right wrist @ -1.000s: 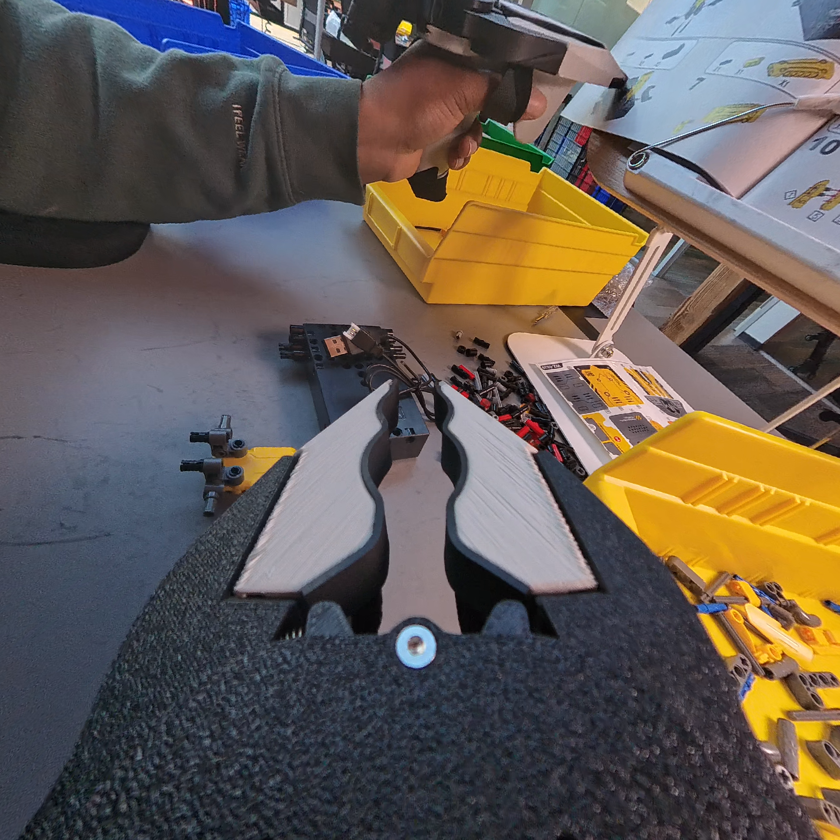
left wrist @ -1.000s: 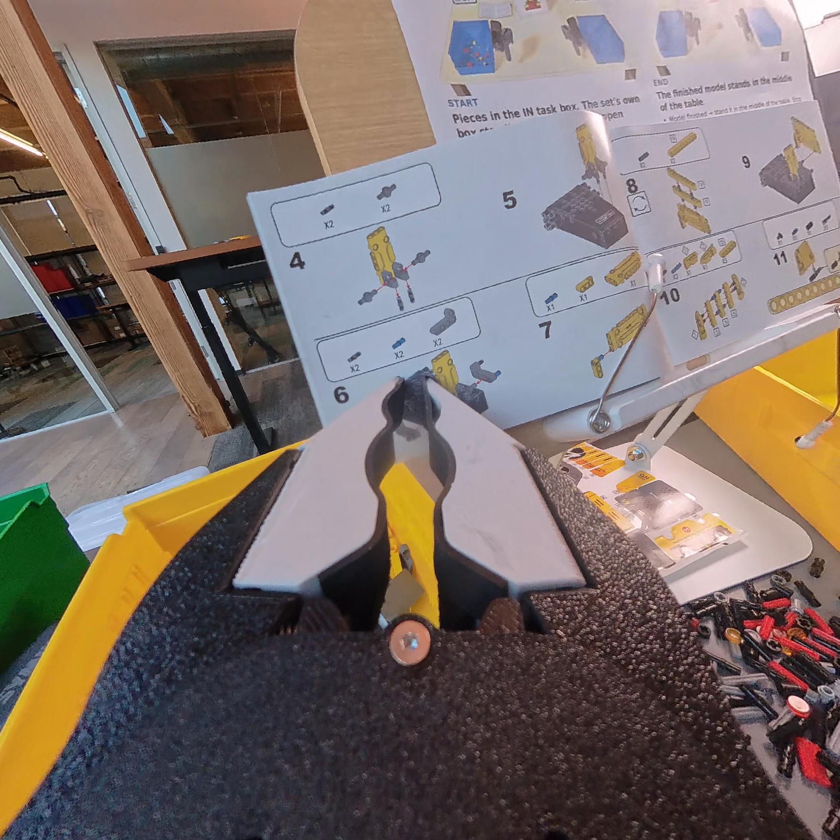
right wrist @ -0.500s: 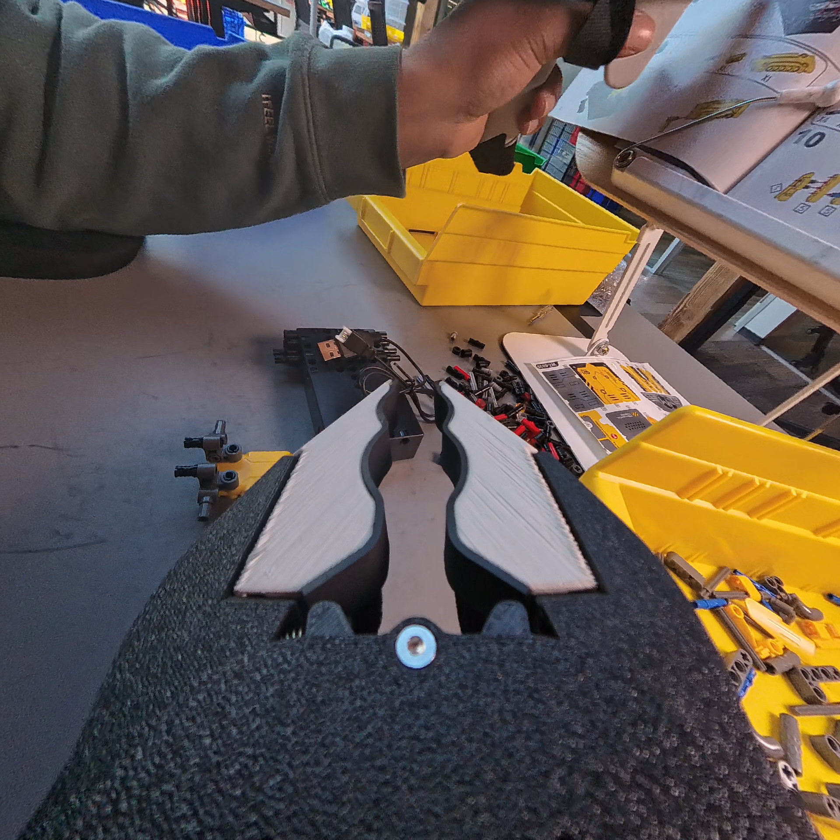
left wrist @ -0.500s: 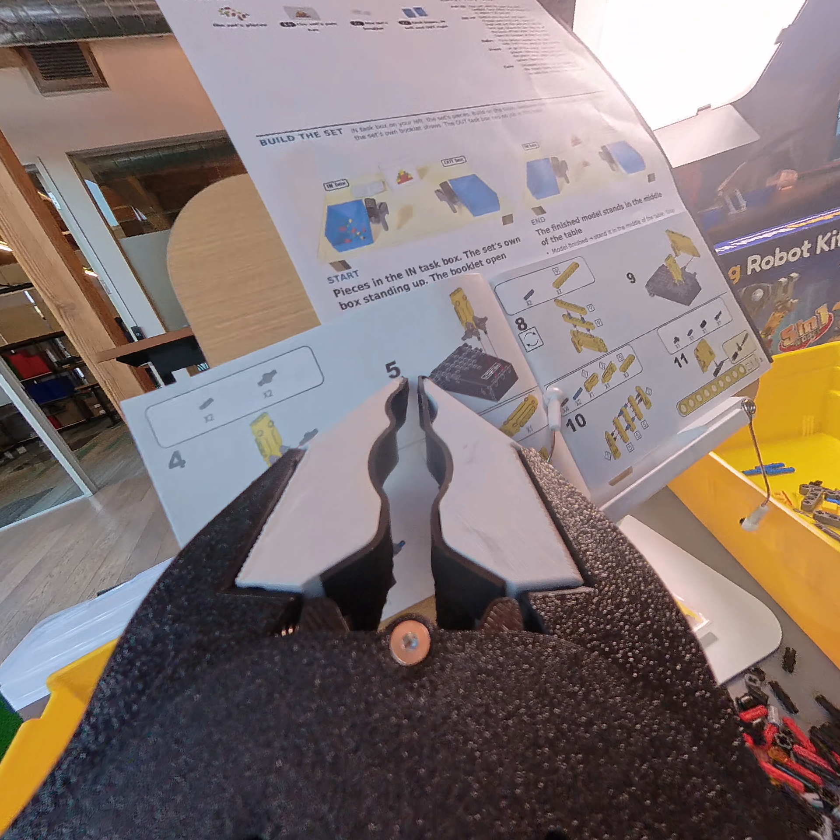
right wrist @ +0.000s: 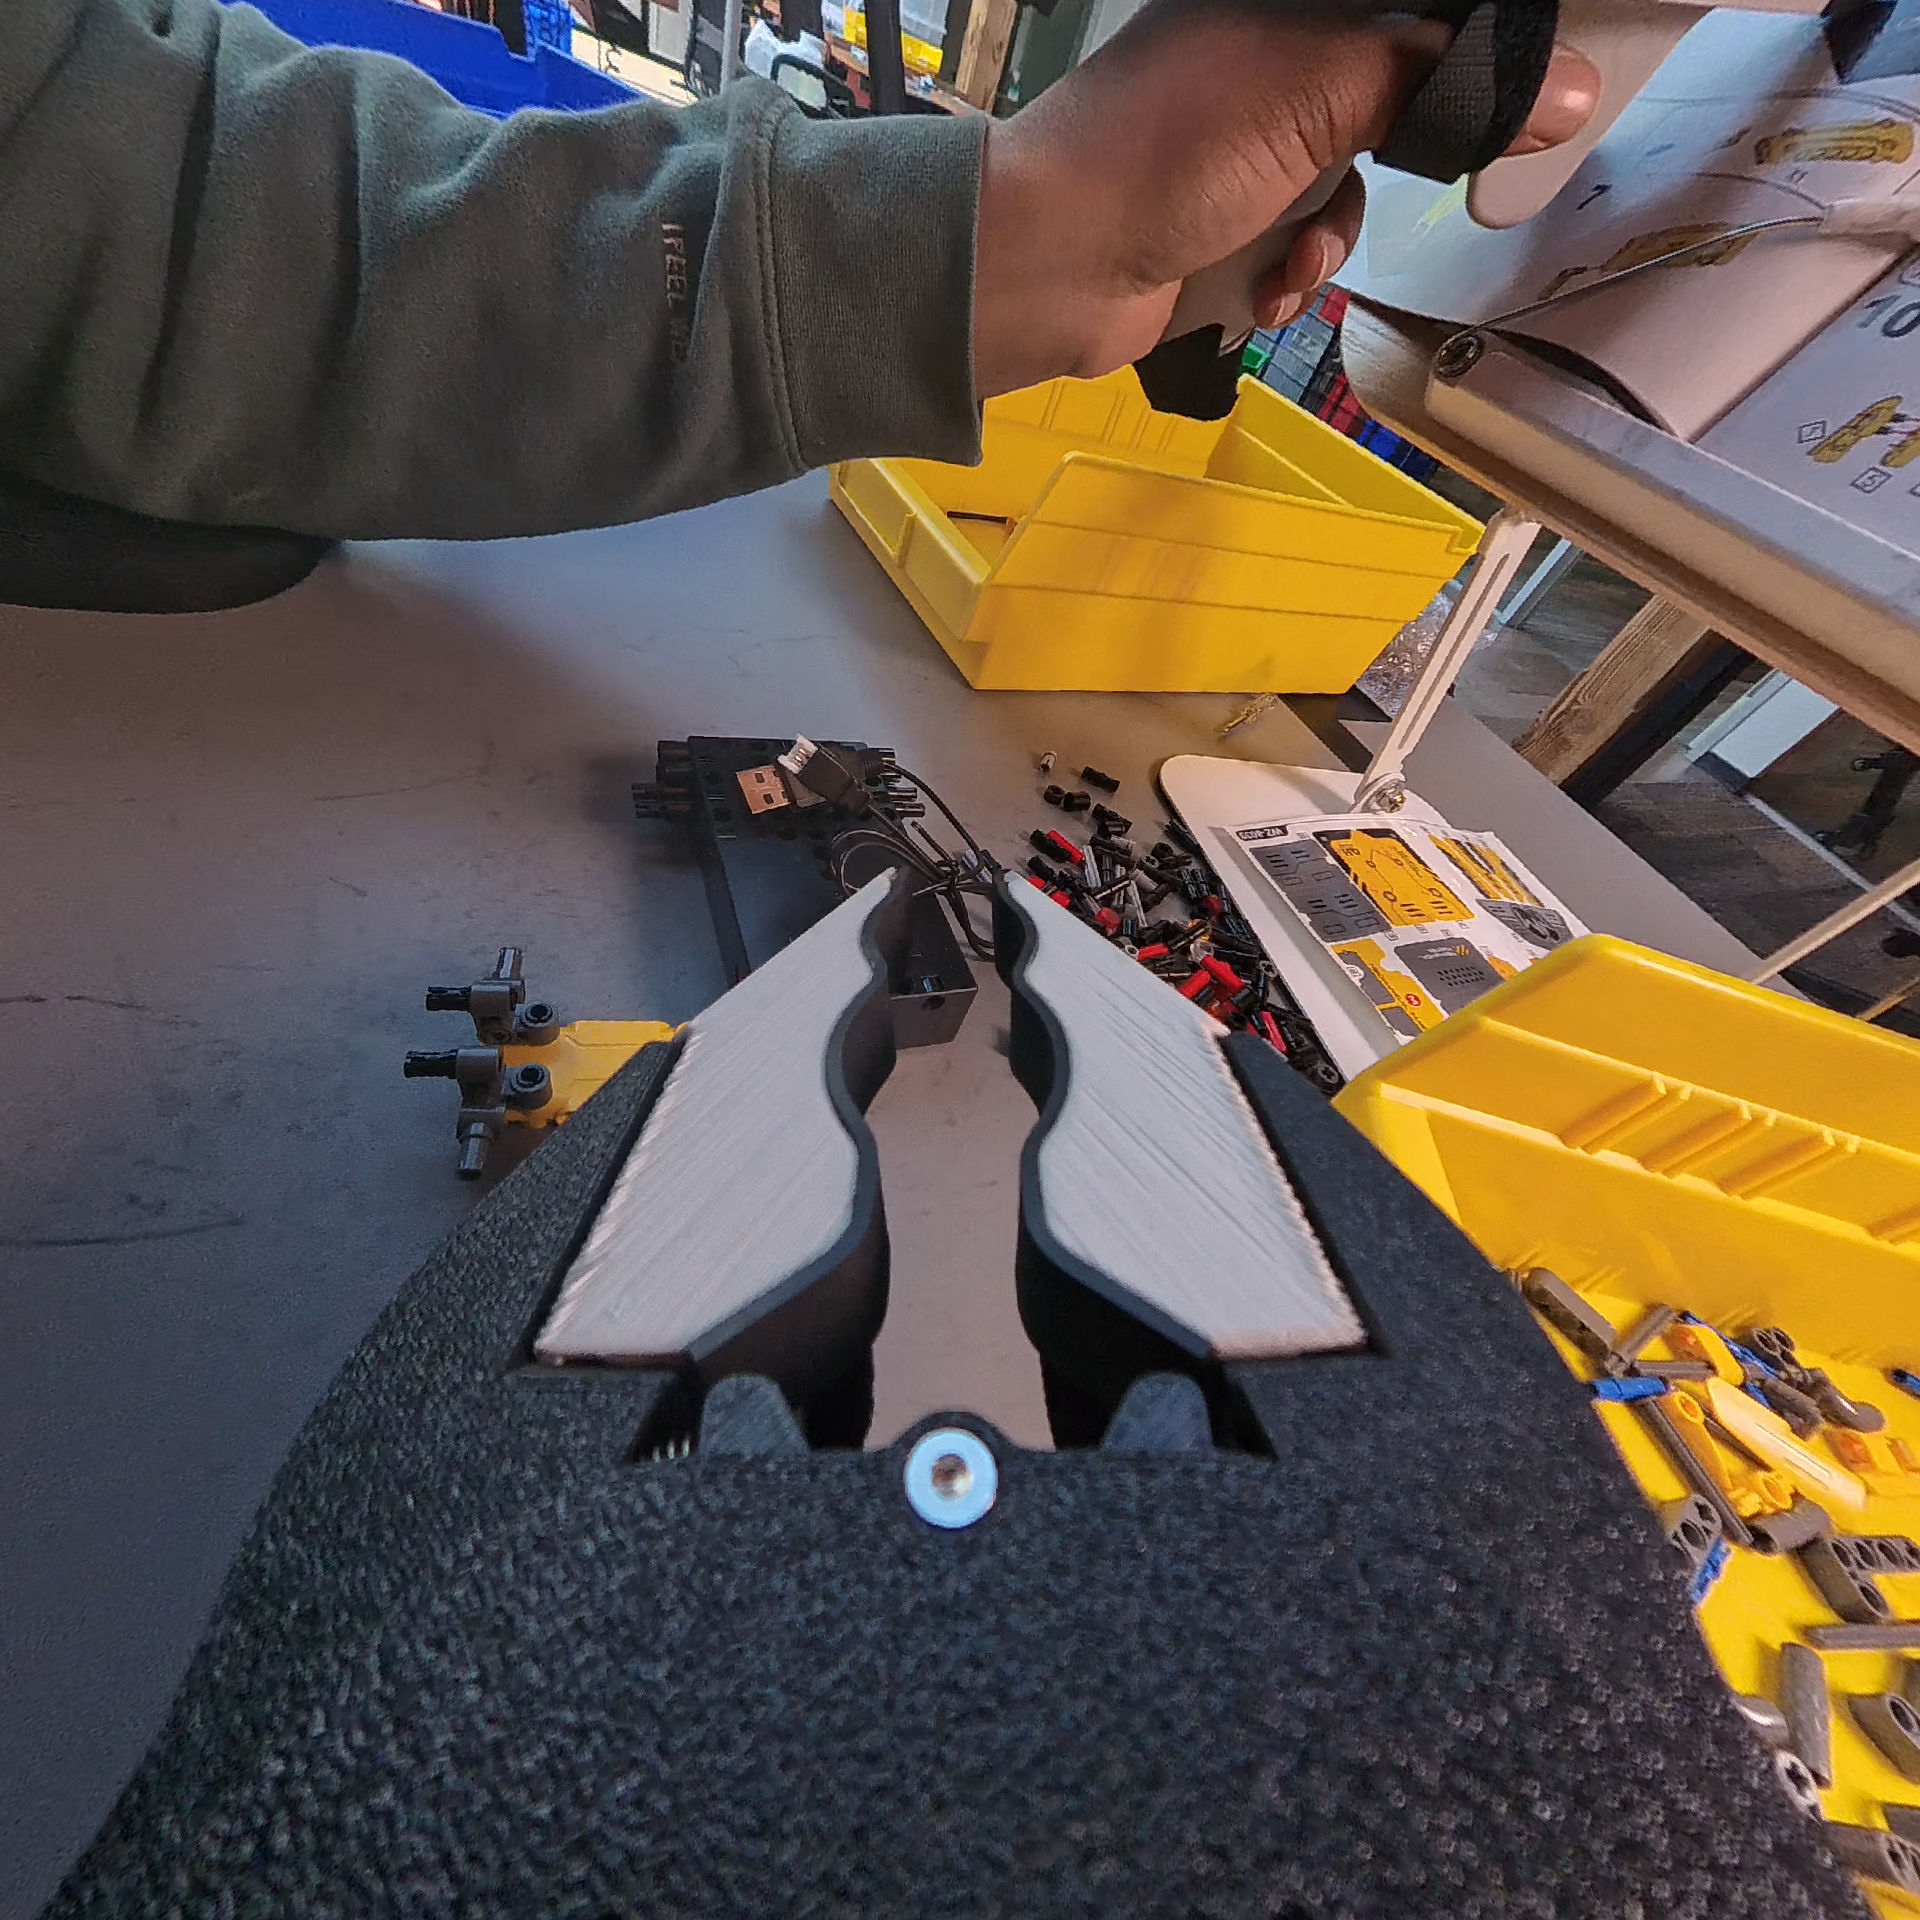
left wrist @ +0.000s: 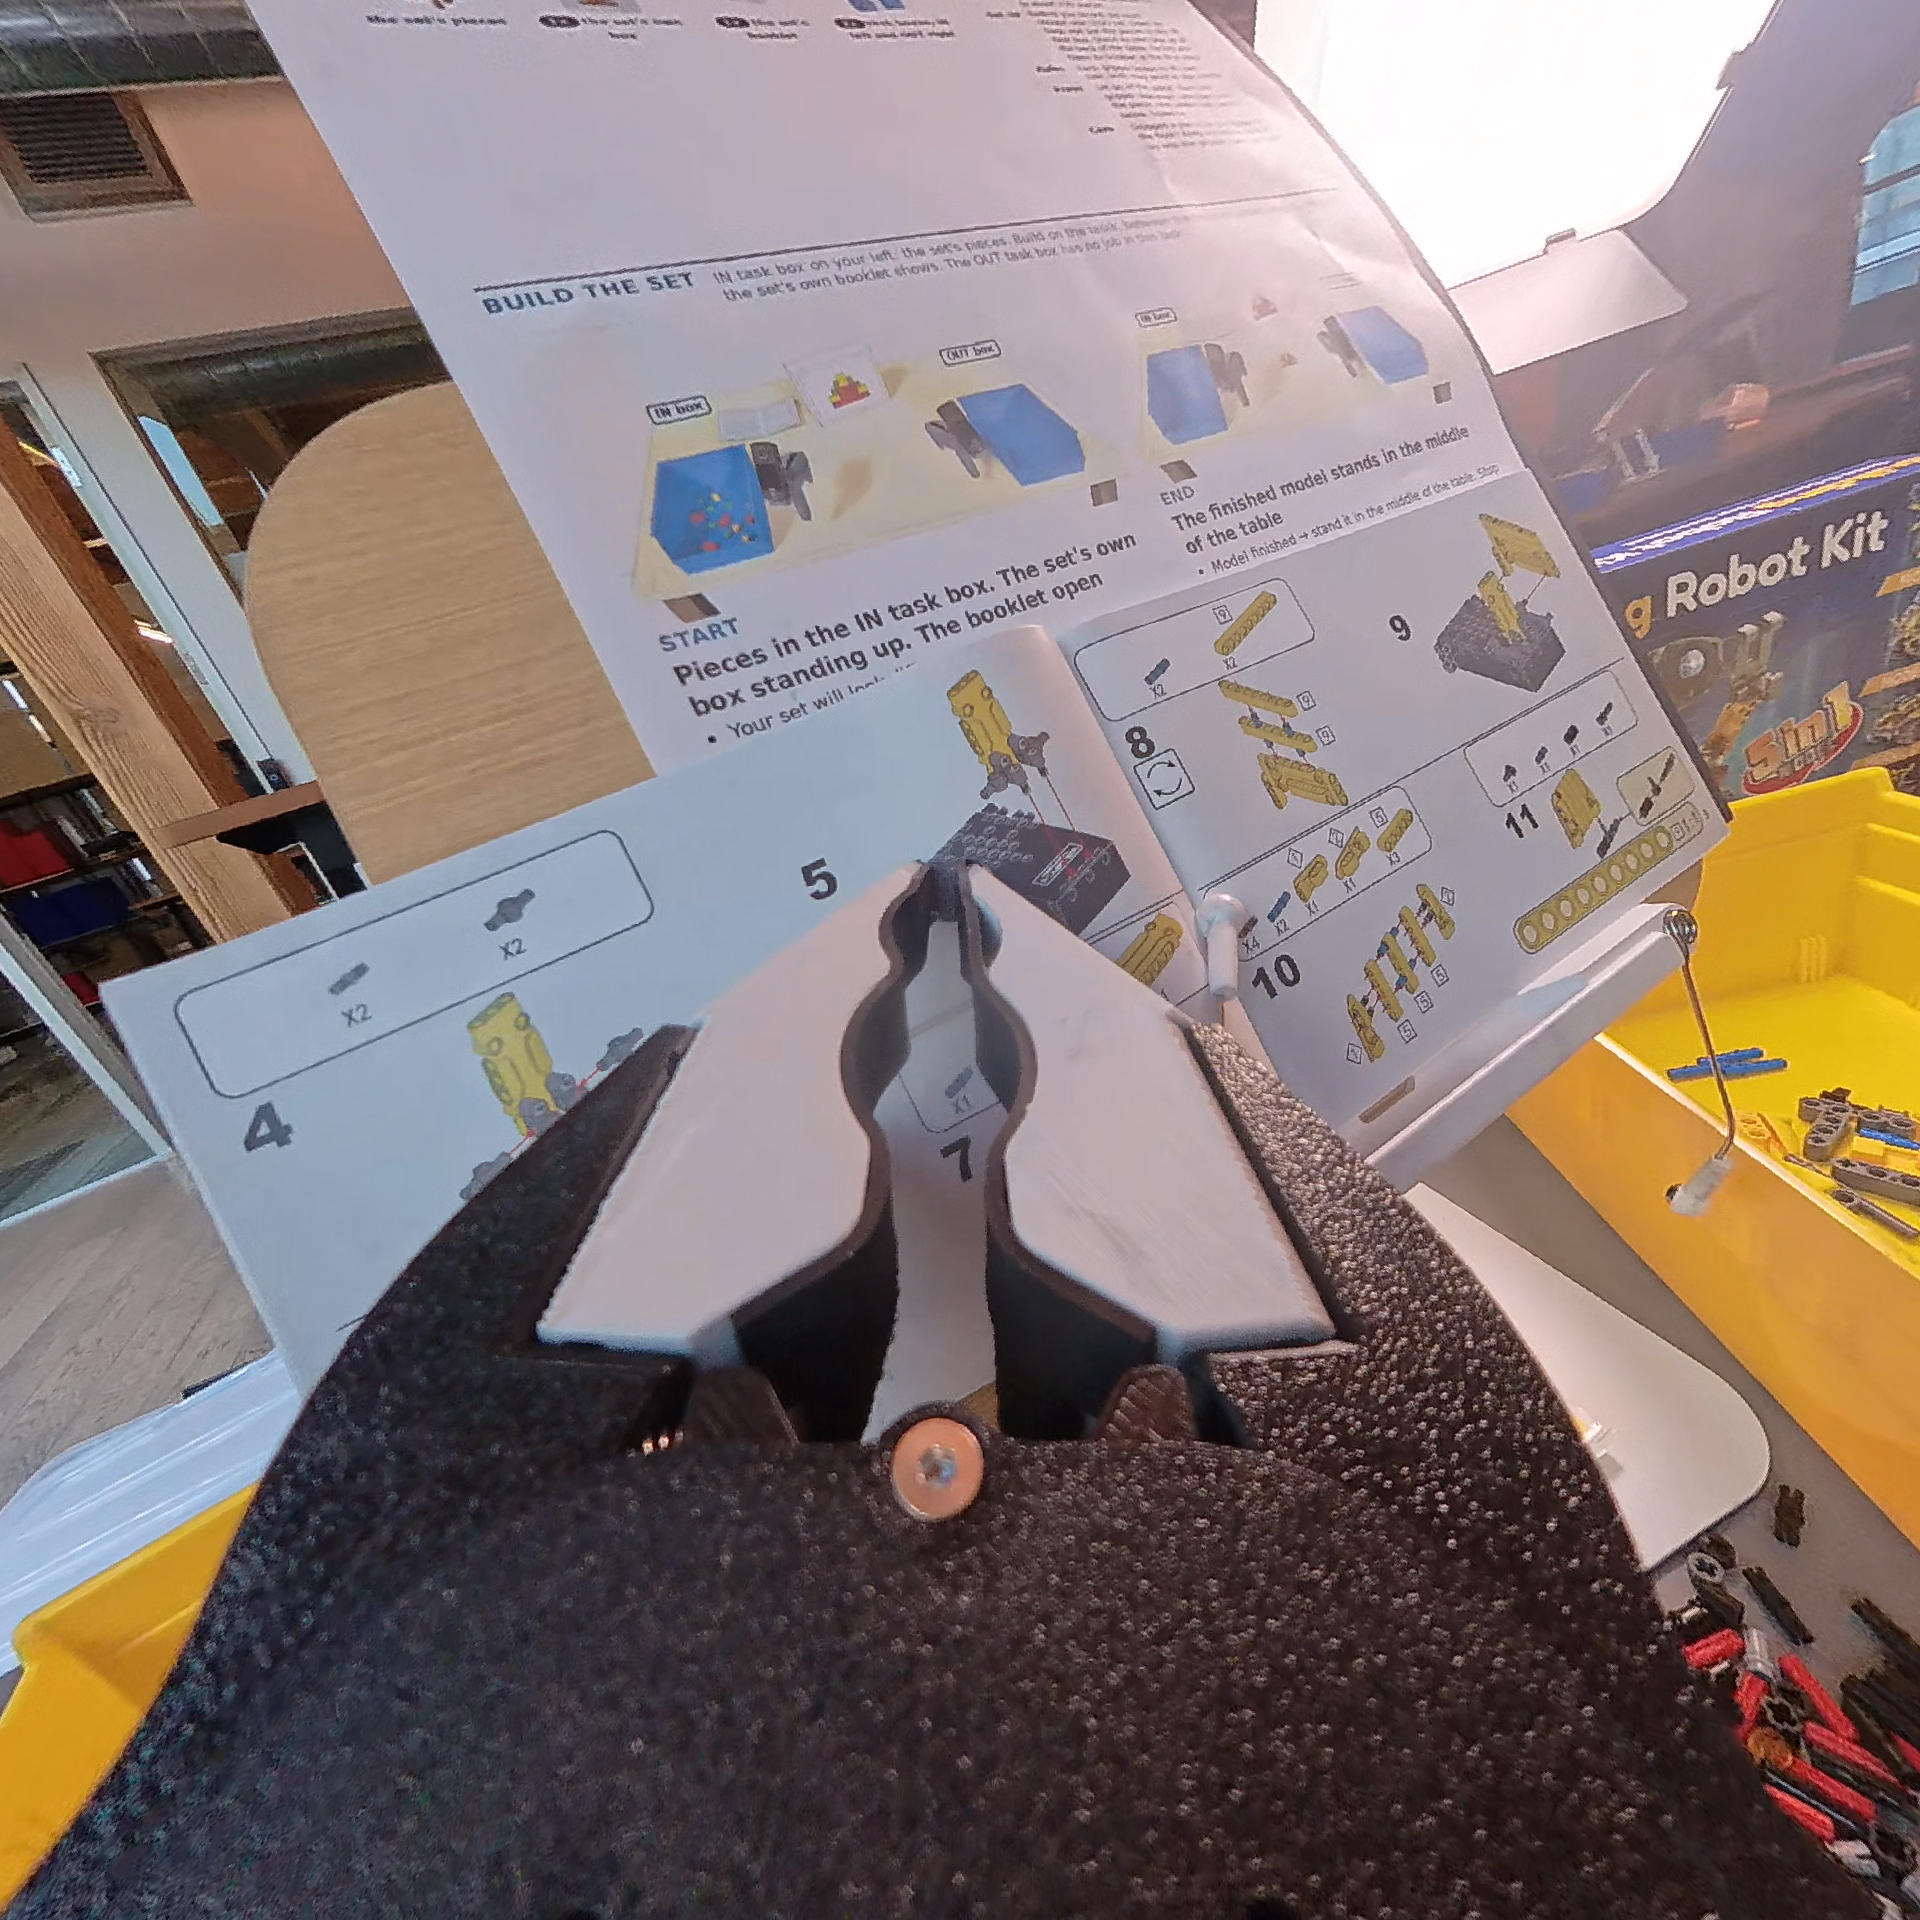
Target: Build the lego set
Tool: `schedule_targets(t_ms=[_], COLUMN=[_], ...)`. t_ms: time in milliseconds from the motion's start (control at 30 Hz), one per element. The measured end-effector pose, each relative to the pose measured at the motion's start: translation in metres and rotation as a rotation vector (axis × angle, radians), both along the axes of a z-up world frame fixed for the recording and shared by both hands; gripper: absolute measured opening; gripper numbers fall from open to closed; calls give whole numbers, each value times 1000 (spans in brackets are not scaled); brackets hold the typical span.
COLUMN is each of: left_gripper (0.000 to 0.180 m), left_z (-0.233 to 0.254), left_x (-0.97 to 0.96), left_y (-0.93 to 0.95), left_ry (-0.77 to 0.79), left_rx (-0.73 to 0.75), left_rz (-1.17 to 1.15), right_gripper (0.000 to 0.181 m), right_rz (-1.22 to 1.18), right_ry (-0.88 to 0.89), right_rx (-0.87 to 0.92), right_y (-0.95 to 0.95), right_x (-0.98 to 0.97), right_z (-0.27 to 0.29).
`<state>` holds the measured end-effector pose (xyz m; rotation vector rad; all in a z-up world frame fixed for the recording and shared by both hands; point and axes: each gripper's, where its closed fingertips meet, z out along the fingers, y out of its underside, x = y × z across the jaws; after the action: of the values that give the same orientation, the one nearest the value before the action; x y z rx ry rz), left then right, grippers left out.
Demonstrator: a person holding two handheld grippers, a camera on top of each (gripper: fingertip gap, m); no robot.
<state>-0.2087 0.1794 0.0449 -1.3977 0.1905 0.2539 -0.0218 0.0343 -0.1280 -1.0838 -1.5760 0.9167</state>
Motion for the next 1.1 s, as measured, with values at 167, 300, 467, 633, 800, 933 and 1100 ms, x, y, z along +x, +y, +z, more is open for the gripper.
schedule_targets(t_ms=[167,300,467,633,800,933,1100], left_gripper=[4,4,4,0,0,0,10], left_z=[1,-2,-4,-13,-19,-19,-3], left_x=[14,23,23,24,25,25,45], left_y=[0,1,2,0,0,0,-17], left_ry=[34,53,59,55,63,63,92], left_rx=[-4,-16,-23,-40,-53,-55,-28], left_rz=[-21,-29,-24,-18,-14,-17,-131], right_gripper=[13,14,13,13,13,13,13], right_rz=[2,6,9,11,16,18,2], right_ry=[-3,-10,-17,-22,-29,-31,-13], right_rx=[3,17,28,33,46,54,0], right_y=[-1,-2,-3,-4,-5,-6,-1], right_x=[0,0,-1,-1,0,0,1], right_z=[-1,-2,-3,-4,-6,-6,-2])
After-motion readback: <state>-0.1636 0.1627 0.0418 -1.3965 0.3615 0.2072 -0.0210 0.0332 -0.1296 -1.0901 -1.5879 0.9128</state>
